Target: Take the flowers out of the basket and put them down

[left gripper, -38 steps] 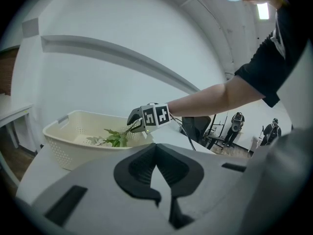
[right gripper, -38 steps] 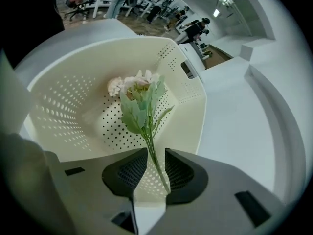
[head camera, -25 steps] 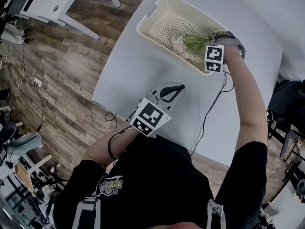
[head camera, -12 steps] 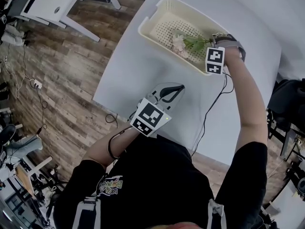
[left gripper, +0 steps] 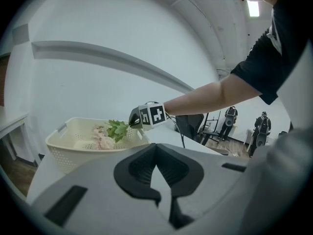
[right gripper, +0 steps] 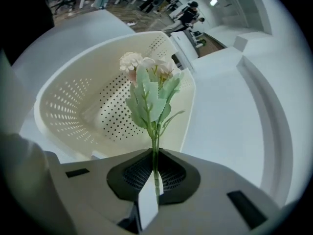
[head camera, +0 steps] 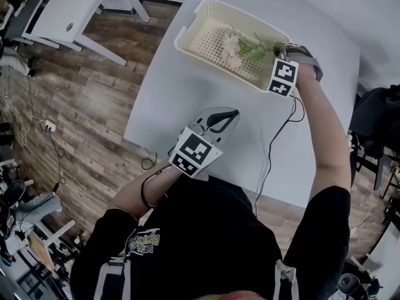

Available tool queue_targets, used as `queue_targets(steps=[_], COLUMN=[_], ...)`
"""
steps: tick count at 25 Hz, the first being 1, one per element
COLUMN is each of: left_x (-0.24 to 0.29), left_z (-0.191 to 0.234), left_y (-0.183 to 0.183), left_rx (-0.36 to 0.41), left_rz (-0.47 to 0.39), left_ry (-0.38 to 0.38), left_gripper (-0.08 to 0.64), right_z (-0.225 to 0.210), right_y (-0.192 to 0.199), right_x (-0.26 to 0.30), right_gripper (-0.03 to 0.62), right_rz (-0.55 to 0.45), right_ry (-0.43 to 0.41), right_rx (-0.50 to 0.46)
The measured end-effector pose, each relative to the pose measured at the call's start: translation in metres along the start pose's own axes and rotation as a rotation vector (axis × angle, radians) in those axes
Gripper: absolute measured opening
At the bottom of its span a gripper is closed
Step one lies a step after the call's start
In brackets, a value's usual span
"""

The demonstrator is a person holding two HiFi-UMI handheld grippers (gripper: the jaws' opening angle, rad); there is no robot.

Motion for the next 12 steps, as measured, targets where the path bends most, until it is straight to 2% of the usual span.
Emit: queue_targets(steps=[5,12], left_x=[-0.008,-0.015], left_z=[-0.008,-0.028], left_y=[-0.007,-0.015], left_rx=[0.036,0.096], left_rz=[-0.01,-0.017], left_ry=[0.052,0.158], left_gripper=[0.006,0.006], right_z=[-0.005,0.021], right_y=[0.01,0.054], right_x=[-0.045,-0.109], right_gripper=[0.041,0.041], right_rz=[-0.11,-0.276], right_ry=[0.049,0.102], right_rx=[0.323,0.888])
Point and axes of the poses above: the fingertips, and each gripper's own axes: x forward along the fingers, z to its left, y out of its underside, the point moved 1 cm from there along -x, backward along the fingers, and after that the axes turned 11 degrees about -y, right-handed, at the moved point
